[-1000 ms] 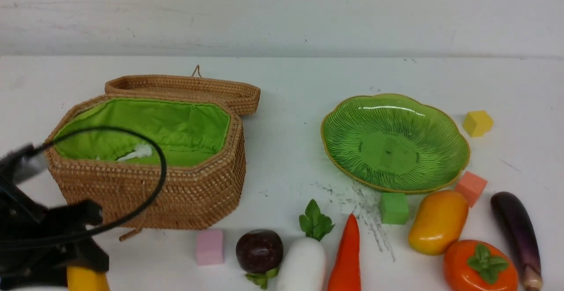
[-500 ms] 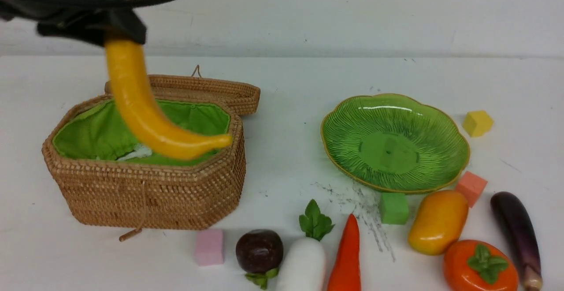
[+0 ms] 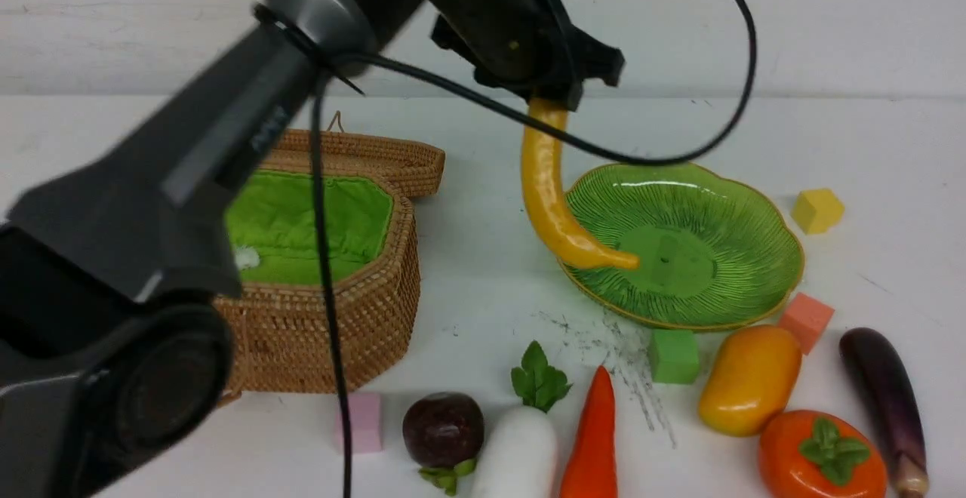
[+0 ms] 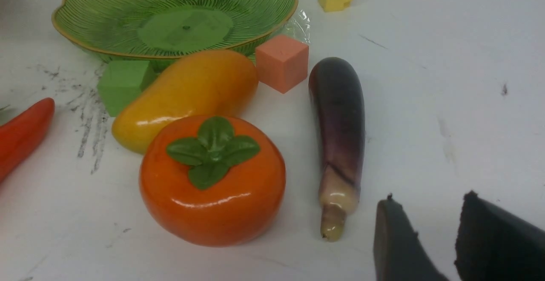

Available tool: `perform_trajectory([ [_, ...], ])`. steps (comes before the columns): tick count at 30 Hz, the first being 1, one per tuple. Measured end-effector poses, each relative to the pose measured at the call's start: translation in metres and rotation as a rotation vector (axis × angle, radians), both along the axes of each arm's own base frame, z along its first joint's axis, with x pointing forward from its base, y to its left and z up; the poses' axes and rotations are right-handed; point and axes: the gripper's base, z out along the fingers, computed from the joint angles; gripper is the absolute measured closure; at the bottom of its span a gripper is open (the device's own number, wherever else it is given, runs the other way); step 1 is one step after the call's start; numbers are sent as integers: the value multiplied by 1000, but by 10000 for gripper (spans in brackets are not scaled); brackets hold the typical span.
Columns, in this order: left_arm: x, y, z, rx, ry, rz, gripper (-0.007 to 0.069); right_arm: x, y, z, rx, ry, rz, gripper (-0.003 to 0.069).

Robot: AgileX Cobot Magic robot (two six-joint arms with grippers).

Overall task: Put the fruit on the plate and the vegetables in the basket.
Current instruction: Use the left arm to grab a banana and put it into the right plate, then use the left arm to grab a carrot and put it into the left basket

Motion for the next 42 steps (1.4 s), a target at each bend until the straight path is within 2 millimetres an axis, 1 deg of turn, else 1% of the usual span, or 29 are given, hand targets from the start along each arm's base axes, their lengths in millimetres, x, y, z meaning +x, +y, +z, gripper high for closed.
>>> perform_trajectory([
  [3,7,-20,-20,6,-69,-51,323,0,0,0,0,0,0,416],
  [5,11,-29,-29,-17,-103,-61,323,0,0,0,0,0,0,416],
  [7,13,-34,-35,-31,-115,-62,323,0,0,0,0,0,0,416],
  [11,12,-40,-37,-63,-115,-51,323,0,0,0,0,0,0,416],
  [16,12,-39,-36,-99,-93,4,322,0,0,0,0,0,0,416],
  [20,11,-38,-38,-91,-60,25,249,0,0,0,0,0,0,416],
  [23,10,-37,-39,-86,-45,29,142,0,0,0,0,0,0,416],
  [26,9,-37,-41,-84,-23,29,53,0,0,0,0,0,0,416],
  [27,9,-37,-41,-83,-22,30,53,0,0,0,0,0,0,416],
  [28,8,-36,-41,-76,-9,30,23,0,0,0,0,0,0,416],
  [29,7,-36,-40,-73,-1,30,17,0,0,0,0,0,0,416],
  [31,3,-33,-33,-63,12,31,13,0,0,0,0,0,0,416],
  [32,0,-31,-26,-60,16,31,14,0,0,0,0,0,0,416],
  [34,-11,-23,-3,-61,18,31,22,0,0,0,0,0,0,416],
  [37,-35,-4,43,-42,19,38,39,0,0,0,0,0,0,416],
  [38,-48,7,62,-21,25,44,45,0,0,0,0,0,0,416],
  [39,-54,13,71,-11,22,47,48,0,0,0,0,0,0,416],
  [40,-63,21,86,-2,10,54,50,0,0,0,0,0,0,416],
  [42,-80,35,108,1,-12,66,54,0,0,0,0,0,0,416],
])
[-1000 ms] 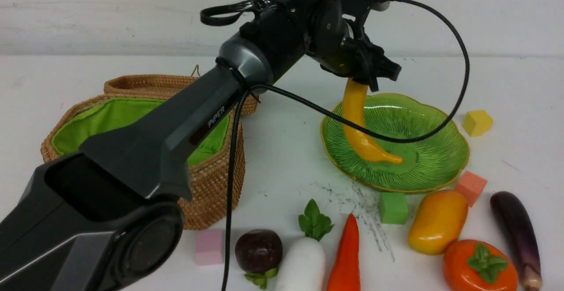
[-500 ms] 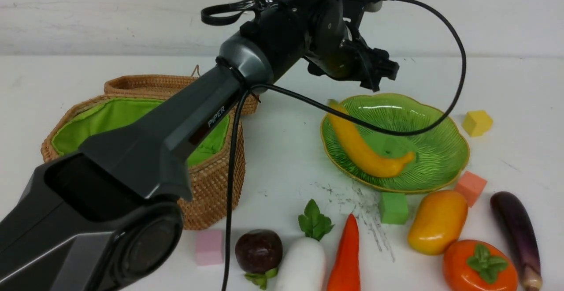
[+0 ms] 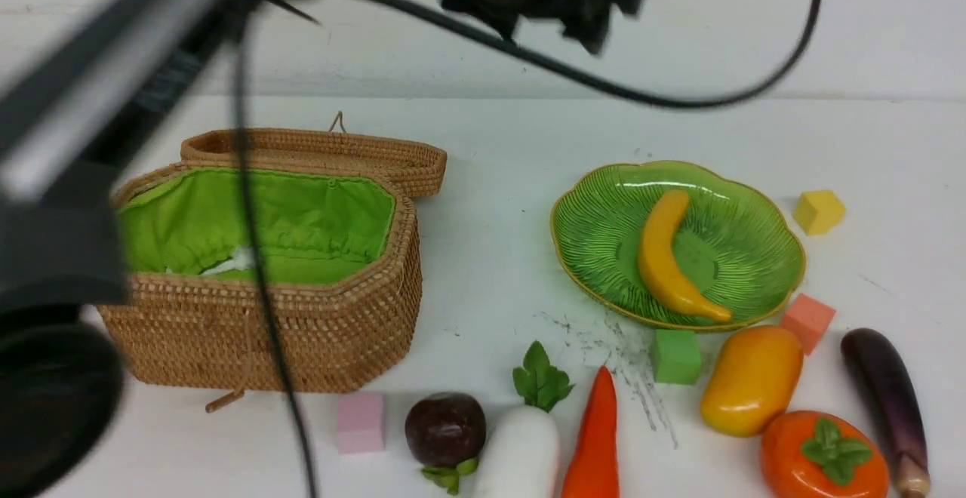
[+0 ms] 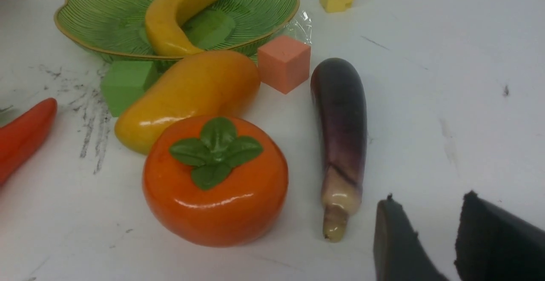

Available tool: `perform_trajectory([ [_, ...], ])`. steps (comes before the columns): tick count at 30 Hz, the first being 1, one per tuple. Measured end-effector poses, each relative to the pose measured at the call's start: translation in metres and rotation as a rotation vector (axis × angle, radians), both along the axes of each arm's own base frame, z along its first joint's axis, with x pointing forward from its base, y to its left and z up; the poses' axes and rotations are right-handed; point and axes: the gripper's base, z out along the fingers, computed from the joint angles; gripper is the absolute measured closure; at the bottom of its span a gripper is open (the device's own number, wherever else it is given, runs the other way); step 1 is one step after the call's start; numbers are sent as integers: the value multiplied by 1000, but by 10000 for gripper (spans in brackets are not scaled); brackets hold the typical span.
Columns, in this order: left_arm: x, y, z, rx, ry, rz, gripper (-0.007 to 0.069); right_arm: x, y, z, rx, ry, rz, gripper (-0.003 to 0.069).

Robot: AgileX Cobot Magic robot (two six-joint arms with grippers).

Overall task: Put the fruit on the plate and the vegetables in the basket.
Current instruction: Use the left arm to grab a carrot and put it into the left basket

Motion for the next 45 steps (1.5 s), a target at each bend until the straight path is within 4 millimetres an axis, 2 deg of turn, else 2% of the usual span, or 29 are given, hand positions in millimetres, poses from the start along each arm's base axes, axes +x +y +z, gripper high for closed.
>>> perform_trajectory([
  [4,-29,20,12,18,34,-22,54,0,0,0,0,0,0,416],
  [5,-37,24,1,48,86,-38,54,0,0,0,0,0,0,416],
  [6,-44,28,0,54,102,-44,54,0,0,0,0,0,0,416],
  [11,-73,45,-55,162,313,-58,57,0,0,0,0,0,0,416],
  [12,-82,48,-80,186,408,-66,57,0,0,0,0,0,0,416],
  [13,-84,47,-90,194,448,-69,58,0,0,0,0,0,0,416],
  [14,-89,47,-112,204,536,-77,59,0,0,0,0,0,0,416],
  [15,-90,46,-113,199,541,-80,59,0,0,0,0,0,0,416],
  [16,-93,43,-132,187,617,-95,60,0,0,0,0,0,0,416],
  [19,-94,32,-162,123,717,-115,60,0,0,0,0,0,0,416],
  [25,-90,18,-194,96,869,-105,60,0,0,0,0,0,0,416],
  [29,-91,6,-199,99,832,-84,60,0,0,0,0,0,0,416],
  [33,-101,-27,-196,166,749,-92,60,0,0,0,0,0,0,416],
  [37,-101,-65,-195,234,657,-112,60,0,0,0,0,0,0,416],
  [41,-90,-96,-199,246,591,-112,60,0,0,0,0,0,0,416],
  [45,-79,-110,-215,264,615,-84,60,0,0,0,0,0,0,416],
])
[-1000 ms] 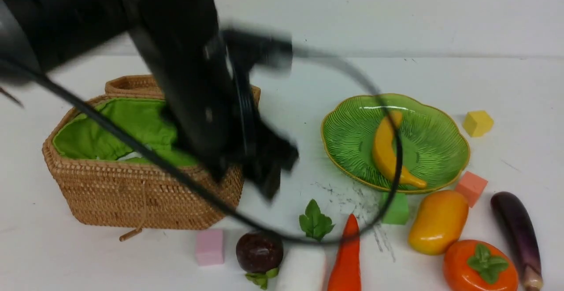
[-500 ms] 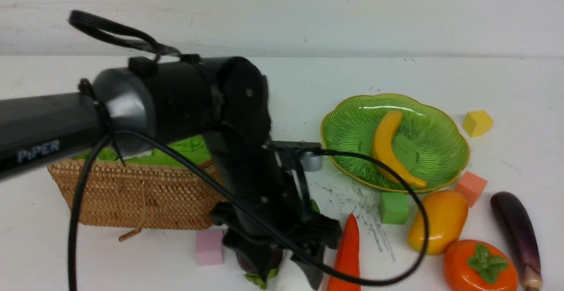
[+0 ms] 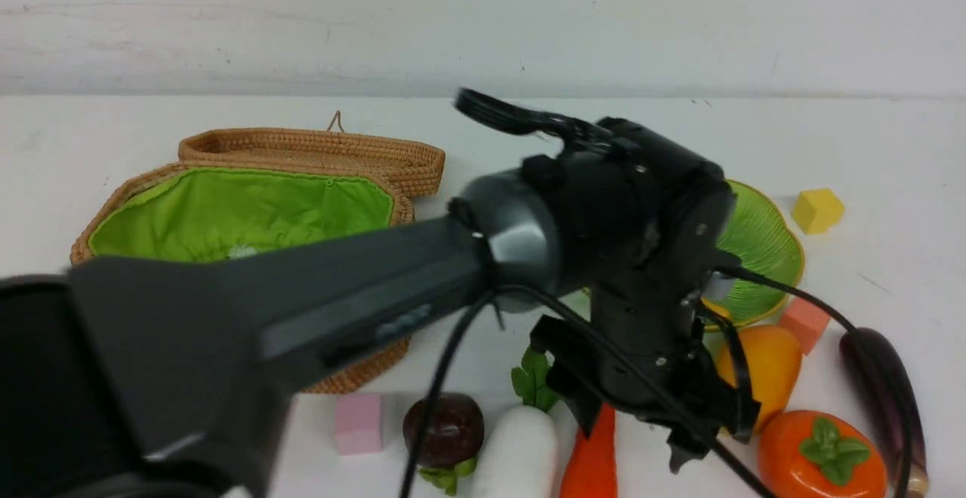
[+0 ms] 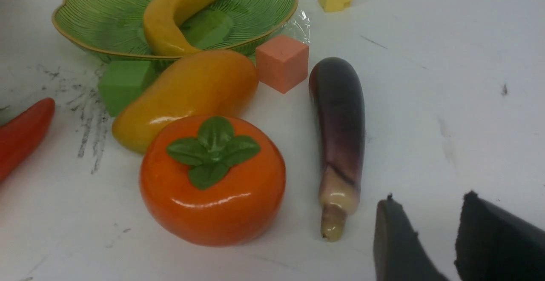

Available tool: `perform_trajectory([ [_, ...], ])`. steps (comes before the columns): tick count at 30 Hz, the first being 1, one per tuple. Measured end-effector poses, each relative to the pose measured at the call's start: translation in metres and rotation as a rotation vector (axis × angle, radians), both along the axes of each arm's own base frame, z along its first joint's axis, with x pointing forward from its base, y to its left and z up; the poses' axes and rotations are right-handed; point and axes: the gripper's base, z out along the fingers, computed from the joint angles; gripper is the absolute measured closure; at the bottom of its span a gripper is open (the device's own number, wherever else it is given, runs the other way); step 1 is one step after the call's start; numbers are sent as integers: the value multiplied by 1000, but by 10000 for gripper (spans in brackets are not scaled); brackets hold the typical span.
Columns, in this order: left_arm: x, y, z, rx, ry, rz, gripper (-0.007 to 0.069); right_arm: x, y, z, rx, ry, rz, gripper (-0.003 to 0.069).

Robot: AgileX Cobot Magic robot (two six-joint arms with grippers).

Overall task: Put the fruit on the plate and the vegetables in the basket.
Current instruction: Use the left arm to grab a carrot and put it into the left basket

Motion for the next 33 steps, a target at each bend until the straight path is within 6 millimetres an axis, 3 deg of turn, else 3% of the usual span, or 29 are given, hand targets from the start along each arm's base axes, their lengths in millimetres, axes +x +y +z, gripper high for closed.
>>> perform_trajectory([
  [5,6,-5,-26,62,32,22,60,0,0,0,0,0,0,416],
  [14,12,-10,-55,98,37,21,78,0,0,0,0,0,0,416],
  [18,11,-12,-54,80,50,-2,183,0,0,0,0,0,0,416],
  [20,10,-15,-48,59,57,-30,283,0,0,0,0,0,0,416],
  [21,10,-15,-47,56,61,-34,283,0,0,0,0,0,0,416],
  [25,7,-16,-7,-19,28,-71,273,0,0,0,0,0,0,416],
  [29,4,3,60,-99,-110,-80,273,0,0,0,0,0,0,416],
  [31,4,19,91,-122,-182,-67,273,0,0,0,0,0,0,416],
  [33,13,66,148,-139,-344,12,273,0,0,0,0,0,0,416],
])
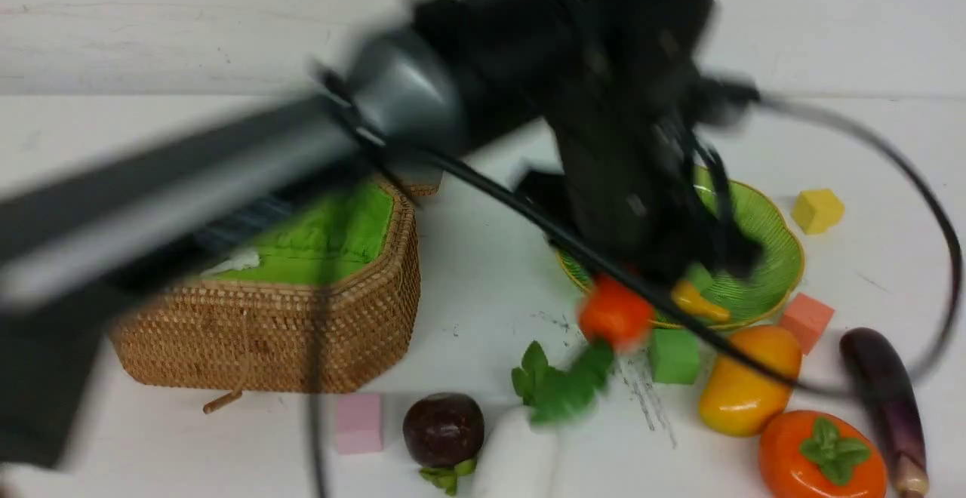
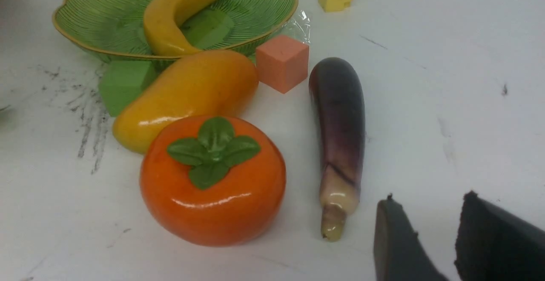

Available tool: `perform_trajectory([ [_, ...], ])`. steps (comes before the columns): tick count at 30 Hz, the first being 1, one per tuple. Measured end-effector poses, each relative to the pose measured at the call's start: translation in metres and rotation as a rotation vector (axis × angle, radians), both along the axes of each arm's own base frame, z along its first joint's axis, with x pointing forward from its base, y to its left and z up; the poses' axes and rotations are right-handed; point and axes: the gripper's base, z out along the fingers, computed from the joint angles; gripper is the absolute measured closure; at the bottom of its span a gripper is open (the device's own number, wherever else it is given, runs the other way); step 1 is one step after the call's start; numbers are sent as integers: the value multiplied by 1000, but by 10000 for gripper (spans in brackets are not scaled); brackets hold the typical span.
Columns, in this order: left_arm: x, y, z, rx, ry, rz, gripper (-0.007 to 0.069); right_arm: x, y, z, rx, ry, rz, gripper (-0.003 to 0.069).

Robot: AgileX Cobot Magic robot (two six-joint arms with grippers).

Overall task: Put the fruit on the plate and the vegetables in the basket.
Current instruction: Use the left arm to grab a carrot and put it into the left basket

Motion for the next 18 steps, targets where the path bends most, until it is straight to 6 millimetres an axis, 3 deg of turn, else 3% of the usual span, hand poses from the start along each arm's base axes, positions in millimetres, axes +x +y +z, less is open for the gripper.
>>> perform_trajectory([
  [1,0,6,7,-1,-23,12,273,0,0,0,0,0,0,416],
  [2,8,35,28,1,-95,91,273,0,0,0,0,0,0,416],
  [4,22,76,48,13,-171,228,273,0,0,0,0,0,0,416],
  [7,42,120,57,29,-212,398,273,0,0,0,0,0,0,416],
  [8,56,145,54,33,-207,499,273,0,0,0,0,0,0,416],
  [10,63,155,50,35,-194,545,273,0,0,0,0,0,0,416],
  [11,79,175,37,37,-159,637,273,0,0,0,0,0,0,416],
  [12,84,182,32,39,-144,670,273,0,0,0,0,0,0,416],
  [15,109,197,2,67,-72,745,273,0,0,0,0,0,0,416],
  [16,110,197,-1,70,-67,747,273,0,0,0,0,0,0,416],
  [18,123,195,-24,103,-20,754,273,0,0,0,0,0,0,416],
])
